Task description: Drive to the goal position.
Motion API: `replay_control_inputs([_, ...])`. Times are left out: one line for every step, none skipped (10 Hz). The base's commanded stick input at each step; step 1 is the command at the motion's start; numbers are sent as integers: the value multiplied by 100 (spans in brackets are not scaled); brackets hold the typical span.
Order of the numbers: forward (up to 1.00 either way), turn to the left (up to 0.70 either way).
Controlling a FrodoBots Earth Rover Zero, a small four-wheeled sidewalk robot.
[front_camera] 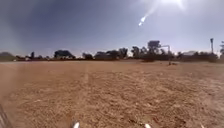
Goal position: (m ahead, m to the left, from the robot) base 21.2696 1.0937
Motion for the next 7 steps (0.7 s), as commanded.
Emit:
replay_control_inputs([45,0])
replay_control_inputs([45,0])
replay_control_inputs([45,0])
replay_control_inputs([45,0])
replay_control_inputs([45,0])
replay_control_inputs([45,0])
replay_control_inputs([45,0])
